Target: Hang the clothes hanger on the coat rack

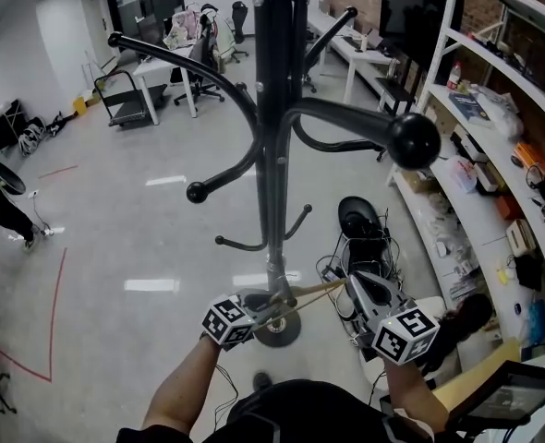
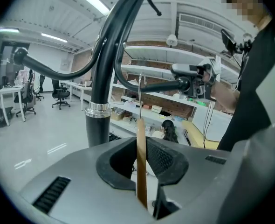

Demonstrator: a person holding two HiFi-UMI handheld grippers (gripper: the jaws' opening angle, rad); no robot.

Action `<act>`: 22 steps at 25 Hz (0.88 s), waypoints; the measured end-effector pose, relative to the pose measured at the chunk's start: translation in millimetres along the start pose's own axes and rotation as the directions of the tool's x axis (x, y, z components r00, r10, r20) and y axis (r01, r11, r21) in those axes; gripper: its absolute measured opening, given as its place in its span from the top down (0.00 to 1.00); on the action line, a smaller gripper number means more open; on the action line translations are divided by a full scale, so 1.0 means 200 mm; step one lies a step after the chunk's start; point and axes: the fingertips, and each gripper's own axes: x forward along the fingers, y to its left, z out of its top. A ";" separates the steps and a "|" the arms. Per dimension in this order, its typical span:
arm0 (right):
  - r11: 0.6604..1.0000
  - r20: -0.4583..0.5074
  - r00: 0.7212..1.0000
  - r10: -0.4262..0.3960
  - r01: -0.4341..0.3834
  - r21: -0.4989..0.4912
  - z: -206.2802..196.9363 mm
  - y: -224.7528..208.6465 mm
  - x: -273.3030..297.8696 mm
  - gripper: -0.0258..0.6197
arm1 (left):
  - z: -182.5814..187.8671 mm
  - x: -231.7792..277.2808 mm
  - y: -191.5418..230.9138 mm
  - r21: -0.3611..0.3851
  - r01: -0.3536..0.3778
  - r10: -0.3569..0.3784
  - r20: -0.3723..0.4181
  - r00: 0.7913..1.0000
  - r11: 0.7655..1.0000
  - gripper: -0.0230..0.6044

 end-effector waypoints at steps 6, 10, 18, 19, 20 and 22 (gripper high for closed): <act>1.000 0.005 1.000 0.005 -0.006 0.014 0.02 0.01 0.01 0.95 | -0.05 0.03 0.07 -0.014 -0.009 0.009 -0.018 1.000 1.000 0.88; 1.000 0.007 1.000 0.004 -0.004 0.011 0.00 0.00 0.01 0.95 | -0.08 0.04 0.08 0.012 -0.016 0.016 -0.033 0.999 1.000 0.88; 1.000 0.012 1.000 0.020 -0.020 0.018 0.02 0.03 -0.01 0.95 | -0.07 0.05 0.14 0.040 -0.093 0.094 -0.012 0.996 0.995 0.88; 1.000 0.013 1.000 0.022 -0.022 0.017 0.02 0.03 -0.01 0.95 | -0.07 0.05 0.14 0.038 -0.090 0.091 -0.013 0.996 0.995 0.87; 1.000 0.015 1.000 0.023 -0.023 0.017 0.03 0.03 -0.02 0.95 | -0.07 0.05 0.14 0.040 -0.088 0.089 -0.014 0.996 0.995 0.87; 1.000 0.017 1.000 0.022 -0.023 0.017 0.02 0.02 -0.03 0.95 | -0.07 0.05 0.14 0.049 -0.095 0.096 -0.018 0.995 0.994 0.87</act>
